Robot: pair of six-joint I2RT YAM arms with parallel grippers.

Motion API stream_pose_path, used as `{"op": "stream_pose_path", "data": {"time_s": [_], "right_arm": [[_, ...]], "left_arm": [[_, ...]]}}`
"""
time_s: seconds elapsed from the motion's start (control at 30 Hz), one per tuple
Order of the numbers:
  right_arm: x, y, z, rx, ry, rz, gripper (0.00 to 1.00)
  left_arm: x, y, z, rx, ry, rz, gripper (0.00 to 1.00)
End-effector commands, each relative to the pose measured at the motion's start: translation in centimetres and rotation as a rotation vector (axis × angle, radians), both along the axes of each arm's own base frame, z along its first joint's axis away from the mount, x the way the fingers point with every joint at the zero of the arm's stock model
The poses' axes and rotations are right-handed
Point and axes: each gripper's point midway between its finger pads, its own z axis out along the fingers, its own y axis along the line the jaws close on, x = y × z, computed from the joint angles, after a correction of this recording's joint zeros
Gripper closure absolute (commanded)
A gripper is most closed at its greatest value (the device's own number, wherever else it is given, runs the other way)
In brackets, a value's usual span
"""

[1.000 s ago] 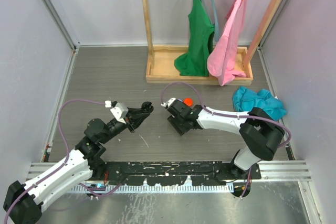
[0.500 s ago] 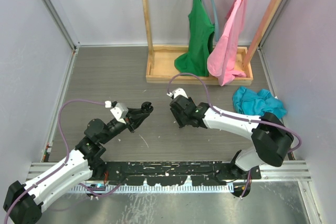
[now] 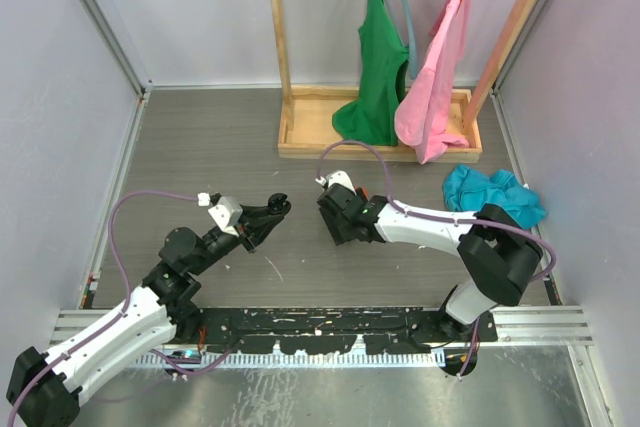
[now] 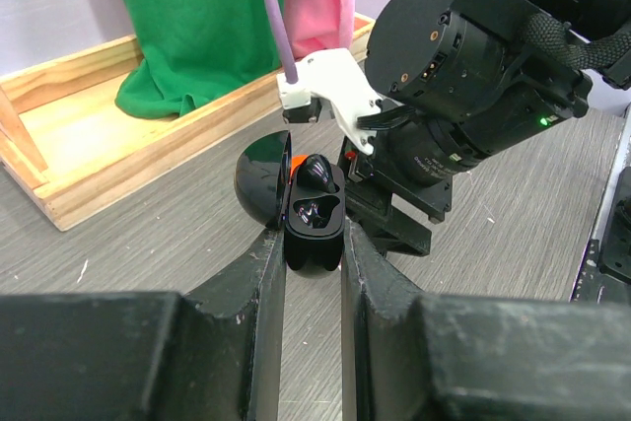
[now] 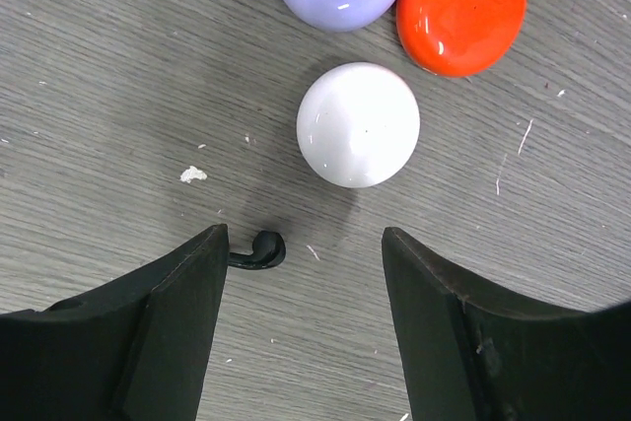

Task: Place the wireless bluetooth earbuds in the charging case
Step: Pick up the earbud from the center of the board.

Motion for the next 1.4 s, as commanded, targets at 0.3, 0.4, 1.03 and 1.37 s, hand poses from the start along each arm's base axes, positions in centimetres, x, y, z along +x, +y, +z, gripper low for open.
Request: {"op": "stream_pose_path", "data": {"time_s": [0.3, 0.4, 1.03, 1.37], "right_arm": [[-1.0, -0.6, -0.6, -0.024, 0.053, -0.014, 0.31], [-1.1, -0.9, -0.3, -0.025, 0.052, -0.015, 0.31], [-0.5, 1.2, 0.7, 0.088, 0.069, -0.023, 0.43], [-0.4, 1.8, -0.1, 0.108, 0.147, -0.001, 0.55]], "left_arm": [[0.3, 0.1, 1.6, -0.04, -0.044, 0.016, 0.99], [0.3, 0.1, 1.6, -0.041, -0.043, 0.012, 0.99], [0.3, 0.1, 1.5, -0.04, -0.041, 0.011, 0.99], [0.3, 0.1, 1.5, -0.038, -0.039, 0.01, 0.98]]}}
